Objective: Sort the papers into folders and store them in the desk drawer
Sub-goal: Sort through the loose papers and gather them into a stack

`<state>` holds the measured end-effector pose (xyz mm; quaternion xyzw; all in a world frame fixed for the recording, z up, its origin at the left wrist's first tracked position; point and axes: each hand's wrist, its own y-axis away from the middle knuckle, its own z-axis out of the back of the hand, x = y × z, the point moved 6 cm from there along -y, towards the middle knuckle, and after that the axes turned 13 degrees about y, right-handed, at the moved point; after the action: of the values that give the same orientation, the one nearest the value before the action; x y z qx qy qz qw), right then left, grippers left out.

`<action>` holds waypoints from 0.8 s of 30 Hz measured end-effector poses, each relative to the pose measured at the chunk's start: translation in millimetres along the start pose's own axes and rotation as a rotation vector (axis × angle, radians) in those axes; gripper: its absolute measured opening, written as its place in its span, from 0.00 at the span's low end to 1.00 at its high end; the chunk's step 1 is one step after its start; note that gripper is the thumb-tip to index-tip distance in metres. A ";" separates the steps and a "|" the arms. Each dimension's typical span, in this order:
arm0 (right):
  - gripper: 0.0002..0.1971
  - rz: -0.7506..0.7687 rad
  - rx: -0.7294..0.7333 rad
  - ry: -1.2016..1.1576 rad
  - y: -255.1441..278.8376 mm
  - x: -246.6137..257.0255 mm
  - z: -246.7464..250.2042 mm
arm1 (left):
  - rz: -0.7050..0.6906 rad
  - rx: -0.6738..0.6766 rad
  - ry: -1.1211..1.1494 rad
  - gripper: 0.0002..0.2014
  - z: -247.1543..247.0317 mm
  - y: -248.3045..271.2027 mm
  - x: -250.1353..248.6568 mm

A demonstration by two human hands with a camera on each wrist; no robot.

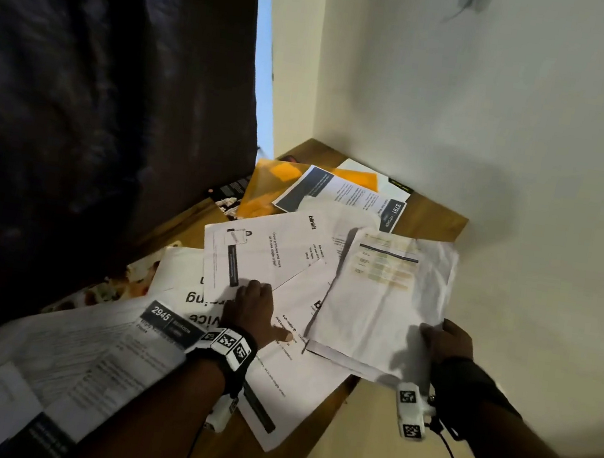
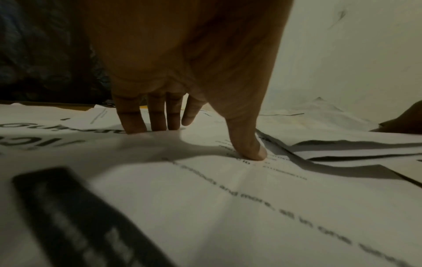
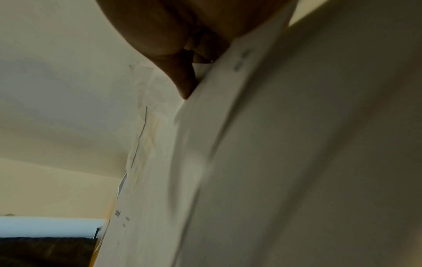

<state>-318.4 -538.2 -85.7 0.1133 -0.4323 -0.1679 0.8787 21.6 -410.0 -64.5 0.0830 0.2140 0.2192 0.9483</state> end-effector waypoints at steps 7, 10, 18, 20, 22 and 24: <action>0.05 -0.003 0.065 -0.098 -6.5 -8.7 -8.4 | 0.045 0.024 0.241 0.33 6.9 -26.2 7.7; 0.03 -0.009 0.097 -0.144 -8.2 -6.2 -17.6 | 0.095 0.021 0.502 0.24 12.2 -33.3 21.2; 0.06 0.055 0.220 -0.156 11.5 18.7 -47.1 | 0.063 0.006 0.995 0.19 16.7 -27.0 15.9; 0.05 0.094 0.235 -0.138 17.4 27.8 -55.1 | 0.053 0.006 1.126 0.17 16.5 -23.1 9.3; 0.06 0.137 0.255 -0.126 24.4 36.0 -62.9 | 0.019 0.009 1.217 0.20 15.9 -18.8 2.5; 0.07 0.162 0.285 -0.147 32.7 44.5 -69.6 | -0.032 0.049 1.262 0.20 13.6 -14.1 -4.7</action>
<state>-231.1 -522.0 -84.1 0.1891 -0.5224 -0.0413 0.8305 29.2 -425.6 -54.1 -0.0439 0.7382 0.2069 0.6405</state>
